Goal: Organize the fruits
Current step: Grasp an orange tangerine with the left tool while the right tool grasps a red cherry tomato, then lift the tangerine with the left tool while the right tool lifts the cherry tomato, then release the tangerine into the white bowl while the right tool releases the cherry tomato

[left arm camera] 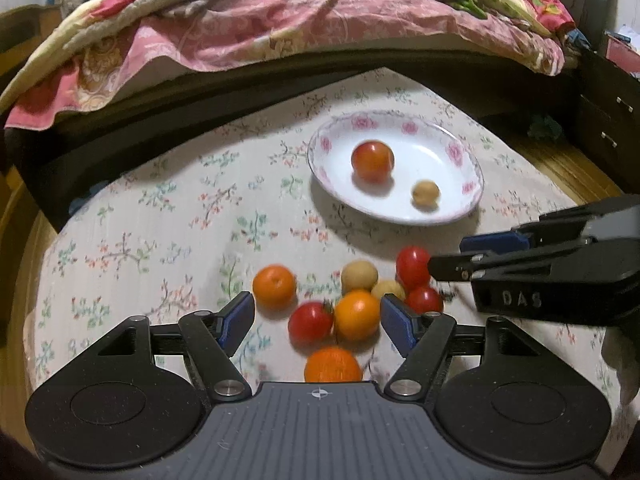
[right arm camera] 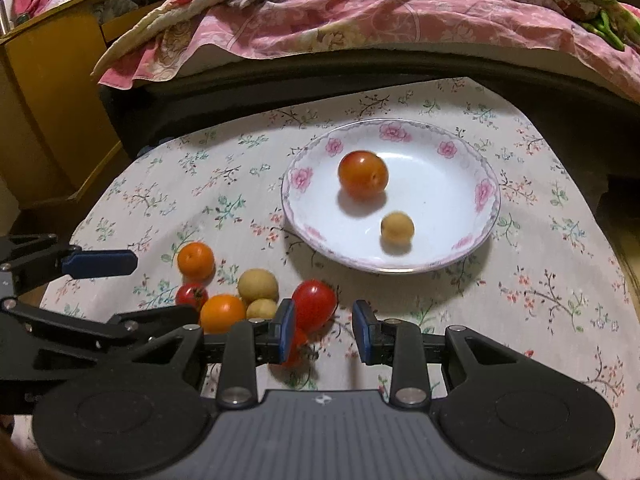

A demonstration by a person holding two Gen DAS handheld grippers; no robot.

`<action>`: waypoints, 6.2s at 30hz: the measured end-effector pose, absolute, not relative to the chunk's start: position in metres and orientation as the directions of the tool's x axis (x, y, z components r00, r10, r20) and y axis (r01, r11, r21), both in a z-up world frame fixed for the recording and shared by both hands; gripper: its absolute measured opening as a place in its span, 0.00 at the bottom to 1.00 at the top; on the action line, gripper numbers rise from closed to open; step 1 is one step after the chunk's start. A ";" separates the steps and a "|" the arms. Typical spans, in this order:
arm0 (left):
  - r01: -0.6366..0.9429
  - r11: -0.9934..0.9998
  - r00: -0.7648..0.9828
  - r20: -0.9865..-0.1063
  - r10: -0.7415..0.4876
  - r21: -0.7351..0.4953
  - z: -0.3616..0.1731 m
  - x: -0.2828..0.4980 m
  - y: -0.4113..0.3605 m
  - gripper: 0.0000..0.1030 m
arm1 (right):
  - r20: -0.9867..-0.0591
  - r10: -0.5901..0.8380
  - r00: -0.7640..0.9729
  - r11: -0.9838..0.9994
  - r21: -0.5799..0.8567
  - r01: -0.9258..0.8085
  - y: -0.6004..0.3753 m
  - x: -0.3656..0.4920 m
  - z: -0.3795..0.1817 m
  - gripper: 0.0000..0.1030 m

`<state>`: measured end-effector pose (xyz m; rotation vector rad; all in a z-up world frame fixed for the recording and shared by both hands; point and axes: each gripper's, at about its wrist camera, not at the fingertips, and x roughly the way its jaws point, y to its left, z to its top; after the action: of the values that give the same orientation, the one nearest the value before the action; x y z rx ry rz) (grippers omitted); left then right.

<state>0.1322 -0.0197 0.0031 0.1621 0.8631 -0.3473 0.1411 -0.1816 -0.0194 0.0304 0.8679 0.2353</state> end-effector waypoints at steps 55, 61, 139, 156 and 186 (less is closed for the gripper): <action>0.478 0.877 0.503 -0.831 -0.237 0.039 -0.040 0.069 -0.031 0.43 | -0.820 0.177 0.545 0.958 0.018 -0.285 -0.176 0.073 -0.049 0.31; 0.489 0.871 0.517 -0.821 -0.240 0.053 -0.040 0.064 -0.029 0.49 | -0.810 0.163 0.563 0.957 -0.008 -0.289 -0.173 0.070 -0.051 0.32; 0.474 0.880 0.489 -0.835 -0.252 0.012 -0.027 0.072 -0.040 0.42 | -0.809 0.177 0.560 0.968 0.039 -0.249 -0.168 0.067 -0.035 0.29; 0.461 0.887 0.572 -0.777 -0.262 0.040 0.006 0.121 -0.067 0.41 | -0.757 0.158 0.634 0.986 0.083 -0.147 -0.195 0.108 -0.009 0.29; 0.425 0.904 0.596 -0.766 -0.241 0.047 -0.011 0.215 -0.102 0.40 | -0.749 0.129 0.649 0.992 0.099 -0.083 -0.229 0.208 -0.023 0.29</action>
<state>0.2148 -0.1017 -0.0107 0.2351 0.8485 -0.3909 0.2081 -0.2291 -0.0227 0.0570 0.8556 0.1209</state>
